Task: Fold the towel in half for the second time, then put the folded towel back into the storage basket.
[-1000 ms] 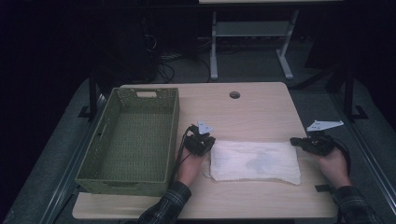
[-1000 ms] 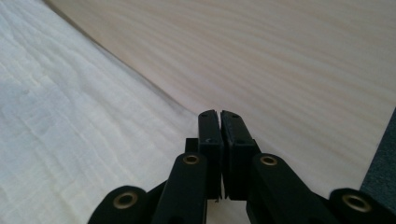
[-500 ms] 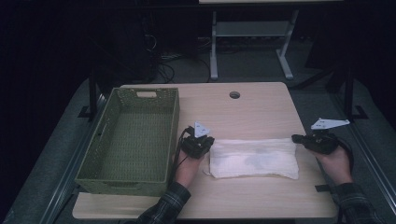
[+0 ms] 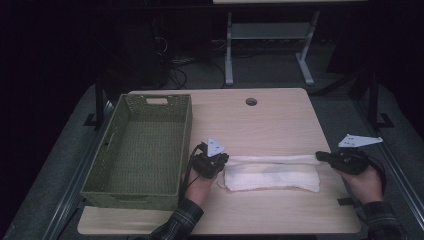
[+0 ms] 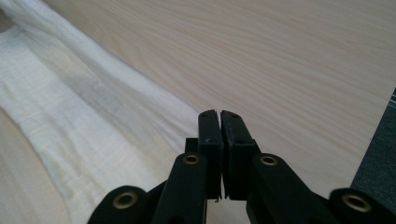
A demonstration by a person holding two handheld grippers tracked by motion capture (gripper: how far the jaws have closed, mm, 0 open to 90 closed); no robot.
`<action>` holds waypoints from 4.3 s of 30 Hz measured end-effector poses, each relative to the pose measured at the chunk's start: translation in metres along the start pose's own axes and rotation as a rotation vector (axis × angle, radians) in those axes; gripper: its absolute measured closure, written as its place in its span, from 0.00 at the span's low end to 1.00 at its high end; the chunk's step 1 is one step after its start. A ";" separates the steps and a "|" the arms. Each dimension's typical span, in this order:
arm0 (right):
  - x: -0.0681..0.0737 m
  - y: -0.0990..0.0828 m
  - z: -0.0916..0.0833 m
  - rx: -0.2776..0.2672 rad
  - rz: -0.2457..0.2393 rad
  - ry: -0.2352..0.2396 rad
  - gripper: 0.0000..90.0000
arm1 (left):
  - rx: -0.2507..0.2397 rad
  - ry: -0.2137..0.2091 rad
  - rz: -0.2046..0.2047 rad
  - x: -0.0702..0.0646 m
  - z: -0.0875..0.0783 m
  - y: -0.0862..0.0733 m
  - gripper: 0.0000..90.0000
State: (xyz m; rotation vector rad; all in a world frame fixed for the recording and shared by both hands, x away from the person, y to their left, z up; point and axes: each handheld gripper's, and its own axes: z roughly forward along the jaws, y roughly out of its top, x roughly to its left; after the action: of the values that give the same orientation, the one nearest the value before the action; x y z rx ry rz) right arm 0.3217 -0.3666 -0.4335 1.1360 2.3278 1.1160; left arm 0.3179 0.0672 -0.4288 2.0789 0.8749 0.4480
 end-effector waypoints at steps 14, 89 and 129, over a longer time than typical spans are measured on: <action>0.018 -0.017 -0.014 0.029 0.013 0.014 0.97 | 0.017 -0.035 0.006 -0.014 -0.012 -0.016 0.95; 0.014 0.002 0.045 0.219 0.022 0.036 1.00 | 0.138 -0.230 0.070 -0.026 0.015 -0.016 0.42; 0.005 0.078 0.136 0.142 -0.092 0.112 0.88 | 0.108 -0.164 0.044 -0.021 0.014 -0.014 0.45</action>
State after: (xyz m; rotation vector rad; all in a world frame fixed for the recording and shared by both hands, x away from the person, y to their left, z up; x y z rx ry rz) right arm 0.4366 -0.2637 -0.4608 1.0255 2.5535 1.0196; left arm 0.3056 0.0501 -0.4483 2.2021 0.7716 0.2536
